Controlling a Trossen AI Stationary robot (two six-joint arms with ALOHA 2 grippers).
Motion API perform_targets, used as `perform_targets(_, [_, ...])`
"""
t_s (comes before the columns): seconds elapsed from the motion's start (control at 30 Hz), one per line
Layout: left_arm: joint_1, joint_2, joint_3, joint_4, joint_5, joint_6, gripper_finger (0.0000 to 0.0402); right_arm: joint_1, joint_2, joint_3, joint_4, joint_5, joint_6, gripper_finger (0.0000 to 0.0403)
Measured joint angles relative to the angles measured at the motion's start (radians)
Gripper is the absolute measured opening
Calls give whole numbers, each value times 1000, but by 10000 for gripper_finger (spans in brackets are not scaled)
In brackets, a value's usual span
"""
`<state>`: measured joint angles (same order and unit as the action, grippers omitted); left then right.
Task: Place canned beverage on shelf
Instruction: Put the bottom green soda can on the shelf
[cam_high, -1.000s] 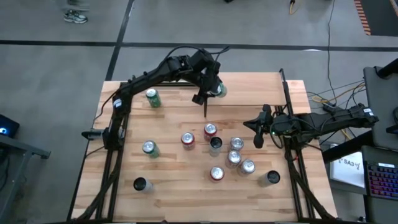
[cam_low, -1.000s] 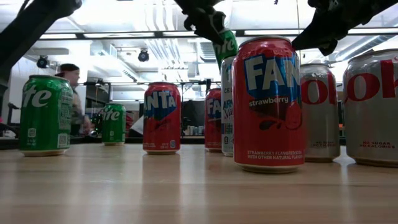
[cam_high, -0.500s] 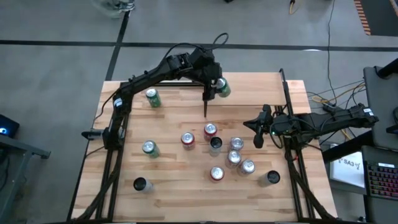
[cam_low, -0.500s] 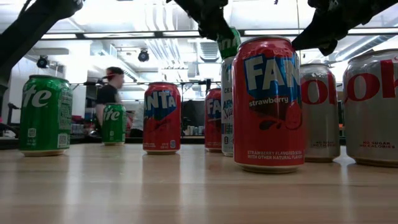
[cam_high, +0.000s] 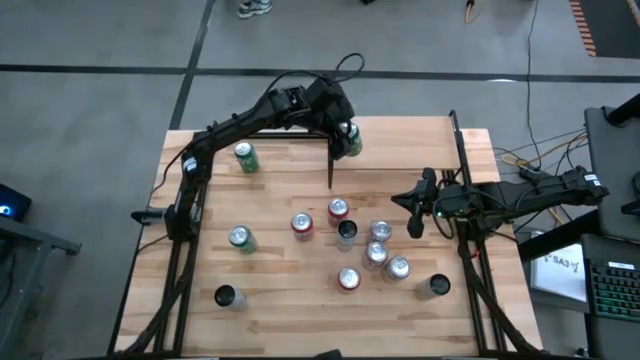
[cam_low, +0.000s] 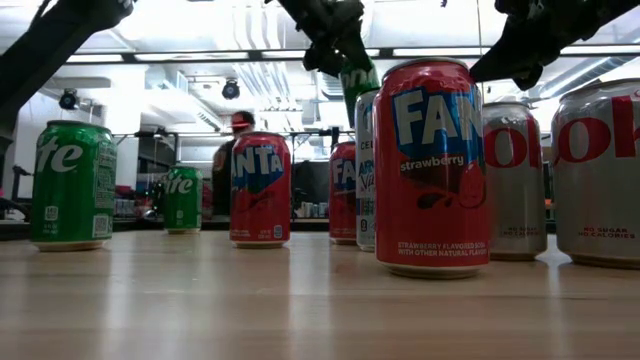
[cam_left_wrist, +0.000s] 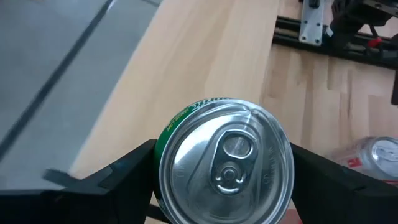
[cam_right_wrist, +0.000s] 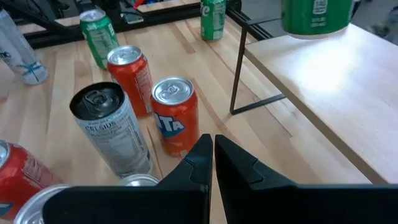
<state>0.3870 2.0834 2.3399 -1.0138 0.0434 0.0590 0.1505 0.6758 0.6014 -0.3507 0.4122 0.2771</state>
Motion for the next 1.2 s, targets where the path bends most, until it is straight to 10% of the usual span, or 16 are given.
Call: perform_targets(1.2, [-20, 45, -14, 46, -10, -147, 287, 0, 0, -1, -59, 0, 1, 9])
